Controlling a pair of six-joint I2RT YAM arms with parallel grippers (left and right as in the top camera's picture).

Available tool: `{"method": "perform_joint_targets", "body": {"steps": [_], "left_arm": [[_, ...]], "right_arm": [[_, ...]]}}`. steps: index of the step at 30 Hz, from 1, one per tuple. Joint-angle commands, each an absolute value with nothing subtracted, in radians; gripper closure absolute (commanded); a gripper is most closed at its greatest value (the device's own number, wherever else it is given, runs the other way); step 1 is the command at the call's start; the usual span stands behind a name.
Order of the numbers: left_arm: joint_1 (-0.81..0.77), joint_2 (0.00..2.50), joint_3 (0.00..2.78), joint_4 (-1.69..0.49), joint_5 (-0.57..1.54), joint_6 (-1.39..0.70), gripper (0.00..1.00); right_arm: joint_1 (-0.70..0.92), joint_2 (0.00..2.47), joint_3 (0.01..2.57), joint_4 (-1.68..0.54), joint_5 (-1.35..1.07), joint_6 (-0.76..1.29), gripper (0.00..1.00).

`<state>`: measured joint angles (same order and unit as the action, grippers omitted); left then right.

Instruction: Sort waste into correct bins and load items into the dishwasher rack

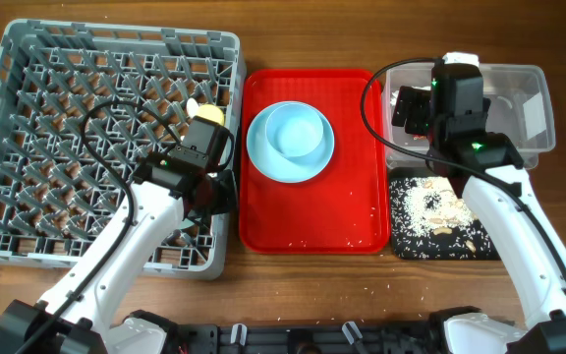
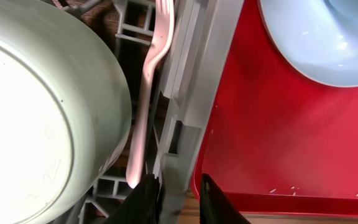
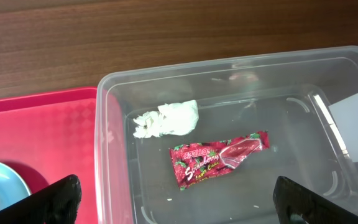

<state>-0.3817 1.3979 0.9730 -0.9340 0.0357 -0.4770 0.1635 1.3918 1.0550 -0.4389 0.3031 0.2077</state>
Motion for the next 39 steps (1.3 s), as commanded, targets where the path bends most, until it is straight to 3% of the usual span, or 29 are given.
{"method": "perform_joint_targets", "body": {"steps": [1,8,10,33,35,39], "left_arm": [[-0.386,1.403,0.967,-0.930,0.037,-0.480,0.77],[-0.386,1.403,0.967,-0.881,0.063,-0.480,0.78],[-0.386,1.403,0.967,-0.881,0.063,-0.480,0.83],[-0.437,1.403,0.967,-0.815,0.118,-0.487,0.80],[-0.437,1.403,0.967,-0.823,0.061,-0.485,0.75],[-0.430,1.358,1.039,-0.857,-0.058,-0.476,0.75]], "right_arm": [[0.161,1.386,1.055,-0.434,0.294,0.210,0.00],[0.161,1.386,1.055,-0.434,0.294,0.209,0.00],[0.161,1.386,1.055,-0.434,0.294,0.209,0.00],[0.161,1.386,1.055,-0.434,0.294,0.209,0.00],[0.161,1.386,1.055,-0.434,0.294,0.210,0.00],[0.161,1.386,1.055,-0.434,0.294,0.210,0.00]]}}
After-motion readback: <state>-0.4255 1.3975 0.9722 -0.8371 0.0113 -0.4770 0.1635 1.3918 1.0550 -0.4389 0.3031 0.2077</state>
